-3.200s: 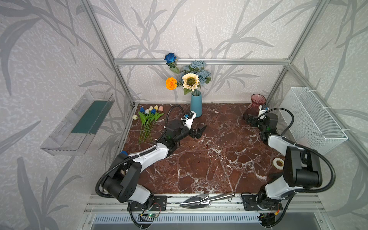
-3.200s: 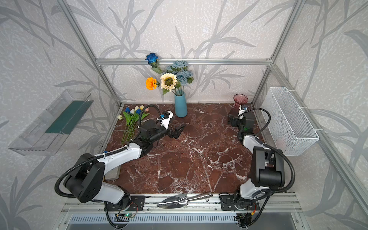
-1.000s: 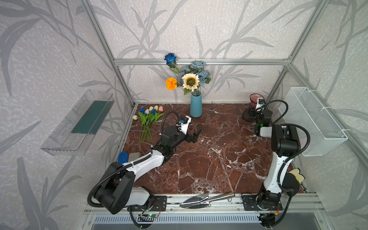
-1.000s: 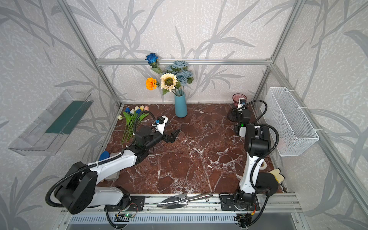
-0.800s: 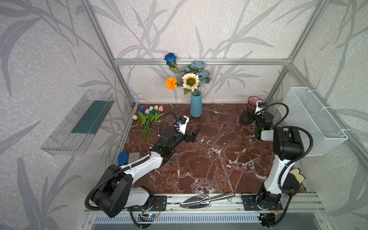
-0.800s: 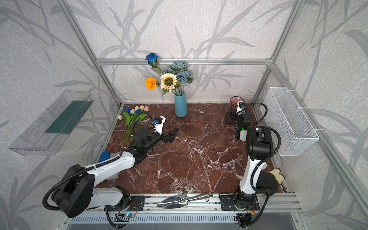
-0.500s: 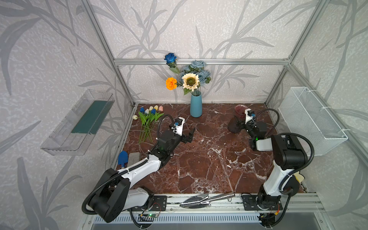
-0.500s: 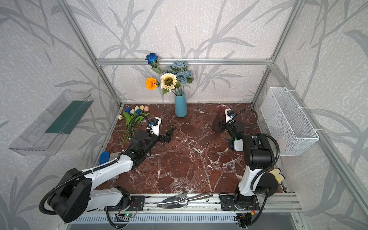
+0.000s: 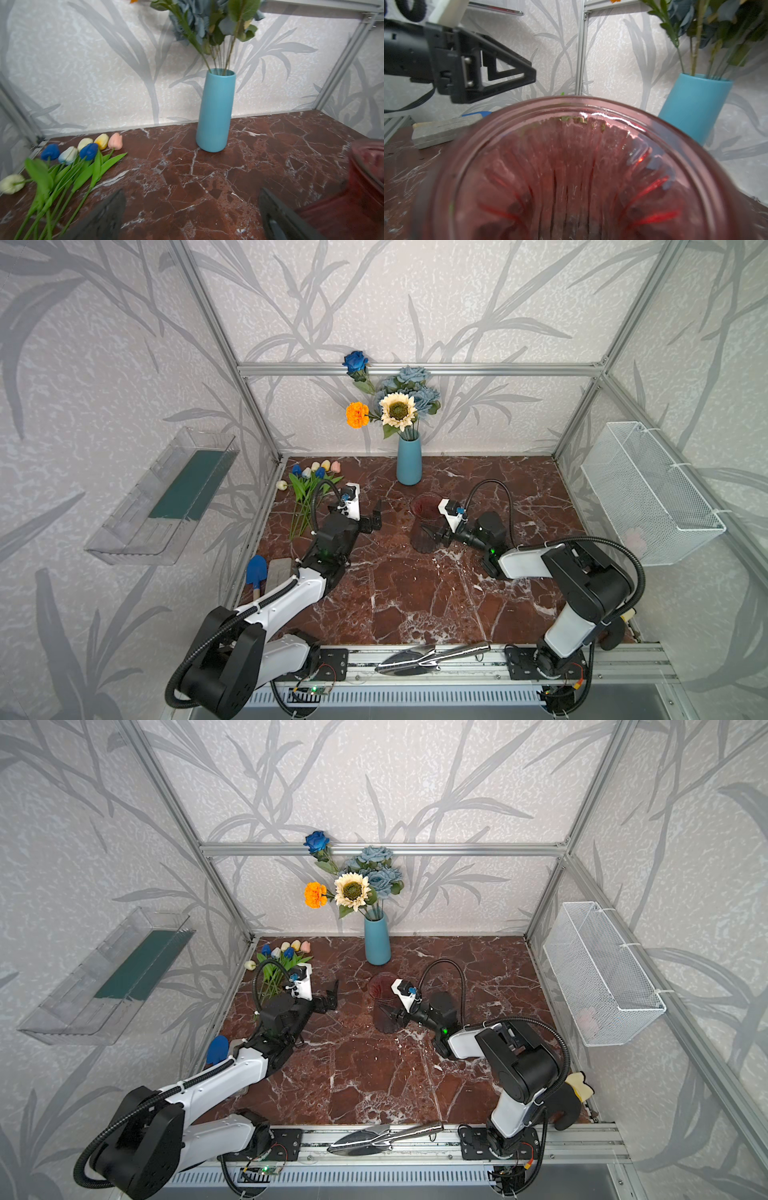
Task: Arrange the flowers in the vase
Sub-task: 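Slide the pink glass vase mid-table with the right gripper while the left moves to tulips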
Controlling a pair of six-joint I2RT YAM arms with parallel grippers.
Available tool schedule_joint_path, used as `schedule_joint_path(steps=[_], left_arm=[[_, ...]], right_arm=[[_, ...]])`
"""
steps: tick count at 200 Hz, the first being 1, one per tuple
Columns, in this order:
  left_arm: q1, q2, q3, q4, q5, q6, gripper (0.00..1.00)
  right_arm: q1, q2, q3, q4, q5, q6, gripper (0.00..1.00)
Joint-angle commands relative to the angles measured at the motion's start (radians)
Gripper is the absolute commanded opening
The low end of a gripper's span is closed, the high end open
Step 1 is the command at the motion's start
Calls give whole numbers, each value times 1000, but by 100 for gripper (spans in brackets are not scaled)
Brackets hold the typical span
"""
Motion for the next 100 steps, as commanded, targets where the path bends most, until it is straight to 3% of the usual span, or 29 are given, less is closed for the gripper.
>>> schedule_joint_path(steps=[1,48,100], left_arm=[[38,-29,-11,-77,-52,-64,99],[63,-24,7,-168,-98,-77,97],[77,-9,18,-170,-114,-67,98]], right_arm=[[34,-81,0,75,-14,-65,25],[48,-47,-101,223,42,-16,31],[46,-28,-83,167,50,-49,80]])
